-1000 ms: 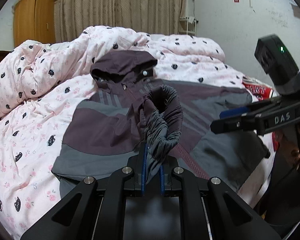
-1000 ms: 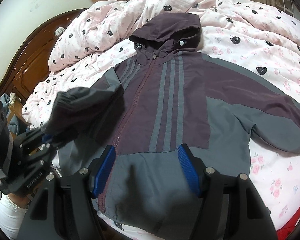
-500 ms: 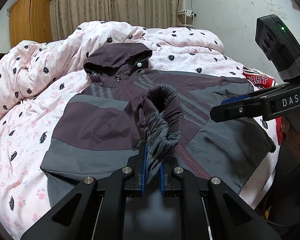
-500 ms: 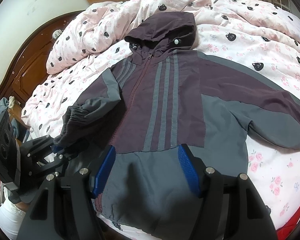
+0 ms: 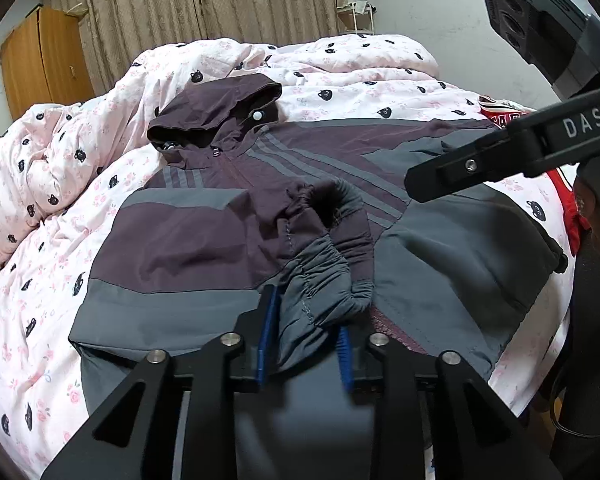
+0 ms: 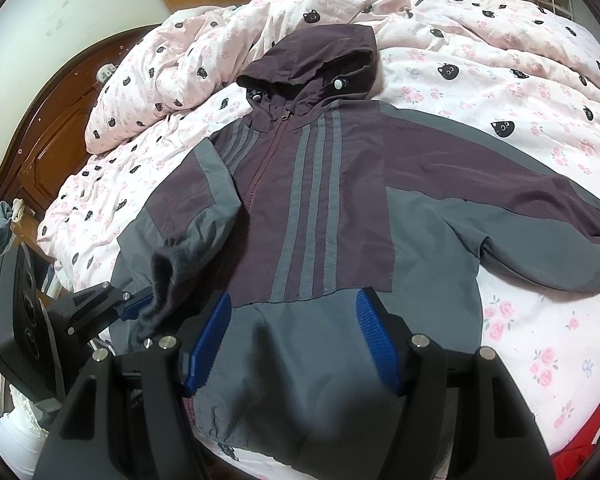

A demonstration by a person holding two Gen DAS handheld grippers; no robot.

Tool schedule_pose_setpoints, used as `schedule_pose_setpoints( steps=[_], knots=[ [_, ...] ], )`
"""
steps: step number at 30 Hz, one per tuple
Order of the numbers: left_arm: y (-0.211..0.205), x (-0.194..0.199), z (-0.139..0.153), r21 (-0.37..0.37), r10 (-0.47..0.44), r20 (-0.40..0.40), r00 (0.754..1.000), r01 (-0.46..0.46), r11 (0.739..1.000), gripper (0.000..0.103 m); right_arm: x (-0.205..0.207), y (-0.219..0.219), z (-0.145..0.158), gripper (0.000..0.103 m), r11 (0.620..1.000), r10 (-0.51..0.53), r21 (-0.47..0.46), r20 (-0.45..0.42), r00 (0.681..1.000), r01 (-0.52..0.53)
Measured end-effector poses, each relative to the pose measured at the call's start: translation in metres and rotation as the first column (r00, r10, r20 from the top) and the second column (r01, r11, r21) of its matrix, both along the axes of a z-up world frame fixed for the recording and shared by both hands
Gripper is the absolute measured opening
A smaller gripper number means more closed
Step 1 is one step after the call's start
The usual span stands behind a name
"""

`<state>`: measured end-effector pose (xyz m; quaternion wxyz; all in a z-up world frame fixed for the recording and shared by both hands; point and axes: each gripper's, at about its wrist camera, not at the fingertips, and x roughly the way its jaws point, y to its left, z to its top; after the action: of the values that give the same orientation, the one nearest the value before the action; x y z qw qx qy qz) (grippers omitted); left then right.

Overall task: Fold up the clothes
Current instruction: 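Lift the sleeve cuff with the left gripper and fold it across the jacket front, then open the left gripper and release the folded sleeve on the jacket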

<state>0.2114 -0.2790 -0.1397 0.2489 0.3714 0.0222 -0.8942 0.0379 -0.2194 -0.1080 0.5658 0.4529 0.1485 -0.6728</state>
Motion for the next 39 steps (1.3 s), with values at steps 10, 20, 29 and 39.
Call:
schedule_pose_setpoints(
  steps=[10,20,29,39],
  knots=[
    [0.024,0.006,0.012,-0.036,-0.109,-0.040,0.993,0.108,0.994,0.052,-0.004,0.000,0.004,0.067,1.000,-0.009,-0.006,0.002,1.000,0.009],
    [-0.024,0.056,0.049,-0.008,0.096,-0.249,0.964,-0.101,0.995,0.061,0.006,-0.017,0.019,0.067,0.999,0.041,-0.029,-0.042,0.998,-0.042],
    [-0.070,0.059,0.026,0.025,0.296,-0.128,0.947,-0.295,0.955,0.061,0.048,-0.031,0.003,0.067,0.985,0.173,0.044,-0.187,0.967,-0.168],
    [-0.046,0.024,-0.005,0.101,0.162,0.037,0.986,-0.165,0.981,0.061,0.039,-0.039,-0.017,0.067,0.986,0.129,0.137,-0.272,0.954,-0.095]
  ],
)
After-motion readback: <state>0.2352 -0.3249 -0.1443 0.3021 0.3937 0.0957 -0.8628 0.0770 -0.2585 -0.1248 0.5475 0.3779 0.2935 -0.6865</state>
